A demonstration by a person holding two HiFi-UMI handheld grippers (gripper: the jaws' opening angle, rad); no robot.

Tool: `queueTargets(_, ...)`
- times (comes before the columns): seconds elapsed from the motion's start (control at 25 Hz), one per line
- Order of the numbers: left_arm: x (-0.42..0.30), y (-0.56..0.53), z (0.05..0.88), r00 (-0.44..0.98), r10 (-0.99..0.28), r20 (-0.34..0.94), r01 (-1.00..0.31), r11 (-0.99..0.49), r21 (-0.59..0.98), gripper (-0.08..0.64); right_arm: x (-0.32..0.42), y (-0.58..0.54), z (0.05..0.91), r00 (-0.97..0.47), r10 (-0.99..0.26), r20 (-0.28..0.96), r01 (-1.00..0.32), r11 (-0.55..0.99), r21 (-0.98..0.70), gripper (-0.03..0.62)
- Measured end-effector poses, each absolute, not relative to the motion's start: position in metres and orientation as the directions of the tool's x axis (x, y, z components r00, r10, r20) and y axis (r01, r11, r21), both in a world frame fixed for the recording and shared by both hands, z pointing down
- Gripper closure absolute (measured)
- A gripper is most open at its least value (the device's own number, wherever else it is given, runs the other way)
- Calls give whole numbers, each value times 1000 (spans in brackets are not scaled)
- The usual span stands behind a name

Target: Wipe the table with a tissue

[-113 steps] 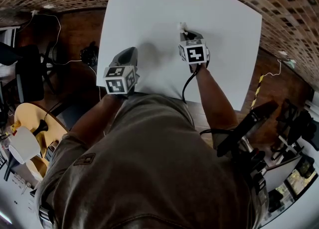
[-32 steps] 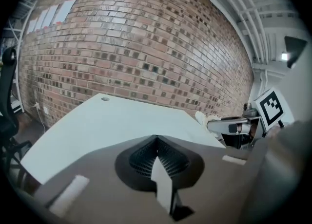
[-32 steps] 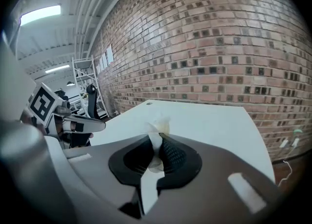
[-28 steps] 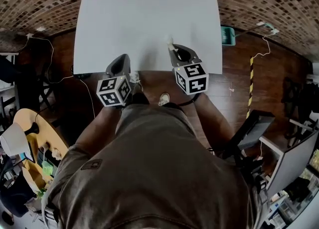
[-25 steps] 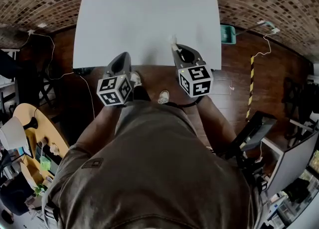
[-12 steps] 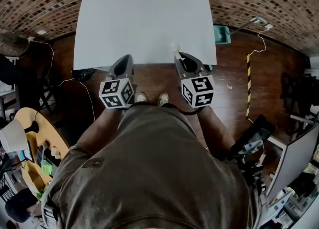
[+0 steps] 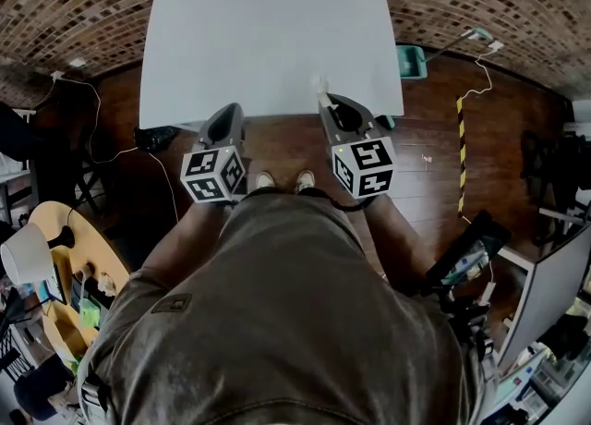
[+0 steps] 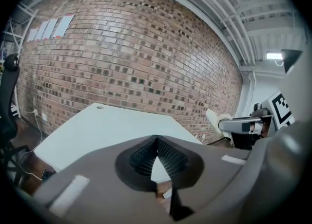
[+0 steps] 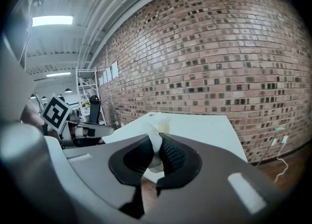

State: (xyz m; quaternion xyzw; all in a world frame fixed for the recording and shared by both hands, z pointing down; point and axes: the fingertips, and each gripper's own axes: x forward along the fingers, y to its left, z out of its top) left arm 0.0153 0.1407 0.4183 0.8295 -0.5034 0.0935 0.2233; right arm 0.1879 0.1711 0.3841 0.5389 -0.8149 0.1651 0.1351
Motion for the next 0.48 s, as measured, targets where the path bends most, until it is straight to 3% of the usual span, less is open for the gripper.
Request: queueTargets(0.48,9,144,415,458,-805,378,-886,-375,273,558,186,171,378,-396,-834,385,-917,385,-109,555)
